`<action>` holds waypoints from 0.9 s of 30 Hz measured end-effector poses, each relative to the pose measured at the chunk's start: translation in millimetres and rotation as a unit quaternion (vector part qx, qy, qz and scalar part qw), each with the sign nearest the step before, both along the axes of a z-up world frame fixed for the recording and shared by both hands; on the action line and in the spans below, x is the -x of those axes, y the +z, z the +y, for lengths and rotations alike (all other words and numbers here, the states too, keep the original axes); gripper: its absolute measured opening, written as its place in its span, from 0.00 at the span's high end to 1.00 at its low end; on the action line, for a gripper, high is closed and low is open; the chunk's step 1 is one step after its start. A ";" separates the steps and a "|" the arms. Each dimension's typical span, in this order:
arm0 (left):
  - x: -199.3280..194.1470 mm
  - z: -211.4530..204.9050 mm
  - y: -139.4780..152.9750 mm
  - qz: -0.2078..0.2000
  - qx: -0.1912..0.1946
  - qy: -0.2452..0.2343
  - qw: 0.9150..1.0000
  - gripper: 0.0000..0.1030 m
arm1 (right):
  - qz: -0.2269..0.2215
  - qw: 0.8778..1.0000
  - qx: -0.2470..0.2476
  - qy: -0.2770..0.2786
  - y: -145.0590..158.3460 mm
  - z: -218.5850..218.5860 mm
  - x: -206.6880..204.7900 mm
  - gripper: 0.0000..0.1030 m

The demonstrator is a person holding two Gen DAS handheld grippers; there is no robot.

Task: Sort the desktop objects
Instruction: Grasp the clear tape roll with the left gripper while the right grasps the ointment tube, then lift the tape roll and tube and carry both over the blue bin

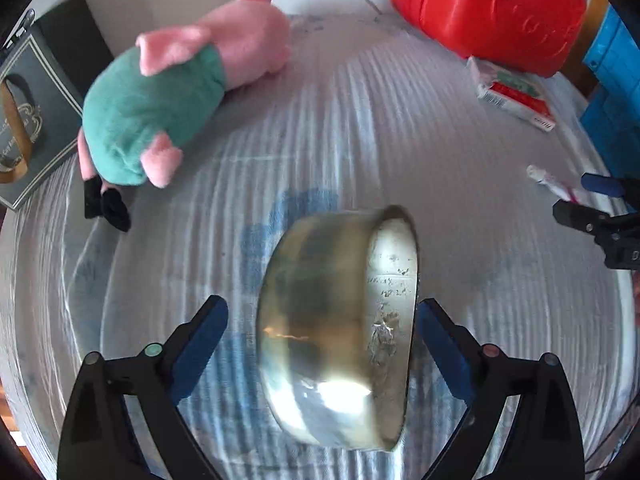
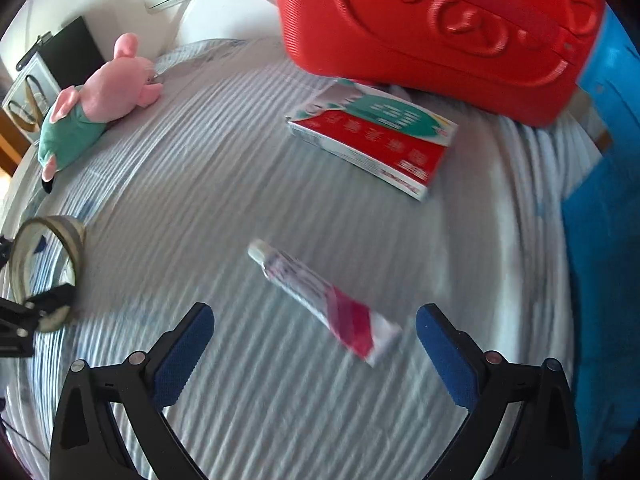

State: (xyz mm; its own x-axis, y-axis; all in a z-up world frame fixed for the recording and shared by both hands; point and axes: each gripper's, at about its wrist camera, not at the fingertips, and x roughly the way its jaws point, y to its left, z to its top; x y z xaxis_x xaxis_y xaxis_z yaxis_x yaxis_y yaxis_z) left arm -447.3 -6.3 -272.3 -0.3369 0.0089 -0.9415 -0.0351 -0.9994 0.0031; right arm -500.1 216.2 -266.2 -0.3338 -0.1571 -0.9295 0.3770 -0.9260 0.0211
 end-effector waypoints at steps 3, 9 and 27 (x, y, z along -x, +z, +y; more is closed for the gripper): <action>-5.9 2.0 0.0 0.012 -0.019 0.016 1.000 0.23 | 0.008 1.000 -0.012 0.016 -1.1 -6.6 -3.3 0.36; -22.2 5.0 9.6 0.036 -0.022 0.051 0.998 0.62 | 0.004 1.000 -0.009 0.028 2.1 -14.7 -13.0 0.80; -131.8 15.9 103.1 0.130 -0.030 0.084 0.988 0.71 | 0.055 0.991 0.122 0.027 98.7 -3.0 -133.9 0.81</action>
State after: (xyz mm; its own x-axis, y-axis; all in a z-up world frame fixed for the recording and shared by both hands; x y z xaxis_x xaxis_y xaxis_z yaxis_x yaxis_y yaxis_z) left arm -315.5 9.6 -169.2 -0.5686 -0.0155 -0.8225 0.1256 -0.9897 -0.0682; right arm -366.2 213.2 -167.5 -0.4164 -0.3924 -0.8202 0.4389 -0.8767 0.1967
